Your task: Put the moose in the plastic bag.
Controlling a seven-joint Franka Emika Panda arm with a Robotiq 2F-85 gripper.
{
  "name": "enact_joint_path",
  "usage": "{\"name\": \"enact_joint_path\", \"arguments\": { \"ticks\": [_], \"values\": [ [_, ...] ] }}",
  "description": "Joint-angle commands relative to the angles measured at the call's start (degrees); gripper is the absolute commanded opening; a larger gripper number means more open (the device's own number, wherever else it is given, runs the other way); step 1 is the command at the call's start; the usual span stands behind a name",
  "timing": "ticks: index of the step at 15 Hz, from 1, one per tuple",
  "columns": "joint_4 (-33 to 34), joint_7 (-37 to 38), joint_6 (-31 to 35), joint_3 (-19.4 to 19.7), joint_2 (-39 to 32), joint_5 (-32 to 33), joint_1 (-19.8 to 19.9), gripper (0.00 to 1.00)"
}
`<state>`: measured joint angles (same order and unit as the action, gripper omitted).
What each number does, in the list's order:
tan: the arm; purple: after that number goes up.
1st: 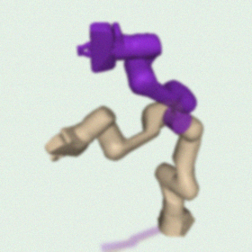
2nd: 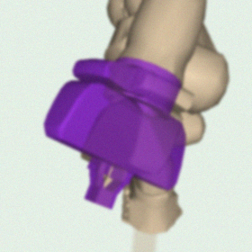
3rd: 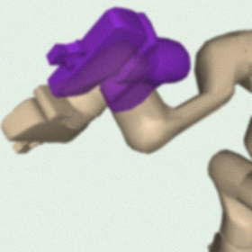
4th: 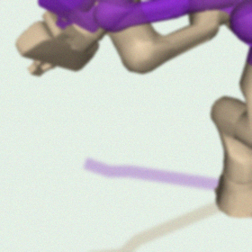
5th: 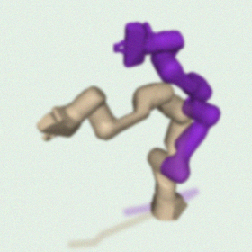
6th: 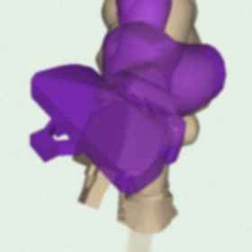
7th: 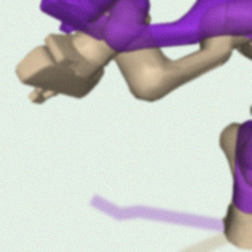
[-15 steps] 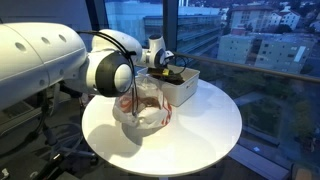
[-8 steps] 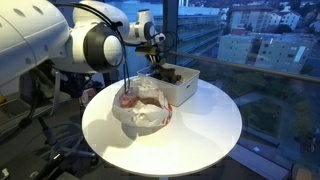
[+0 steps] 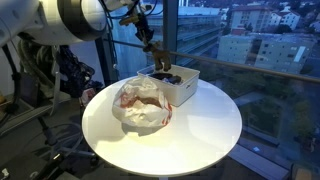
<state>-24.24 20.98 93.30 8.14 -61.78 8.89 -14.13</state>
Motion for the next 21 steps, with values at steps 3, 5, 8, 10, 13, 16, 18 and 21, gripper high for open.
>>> {"name": "enact_joint_path", "arguments": {
  "ticks": [3, 5, 8, 10, 13, 16, 18, 21],
  "values": [
    [-0.49, 5.51, -13.33, -0.17, 7.32, 0.27, -1.56, 0.02],
    [-0.65, 7.76, -17.7, -1.18, 8.71, -1.15, -0.91, 0.02],
    [-0.6, 11.99, -21.54, -2.66, 9.37, -3.85, 0.28, 0.02],
    [-0.82, 15.16, -22.54, -4.08, 8.78, -6.69, 1.57, 0.02],
    [-2.03, 20.64, -22.91, -6.46, 7.89, -11.53, 4.03, 0.02],
    [2.15, 26.25, -24.37, -8.05, 3.59, -15.51, 6.66, 0.02],
    [-0.49, 30.18, -23.57, -8.94, 3.58, -17.8, 8.37, 0.03],
    [-0.32, 34.94, -24.12, -10.34, 1.12, -21.01, 11.0, 0.03]
  ]
}}
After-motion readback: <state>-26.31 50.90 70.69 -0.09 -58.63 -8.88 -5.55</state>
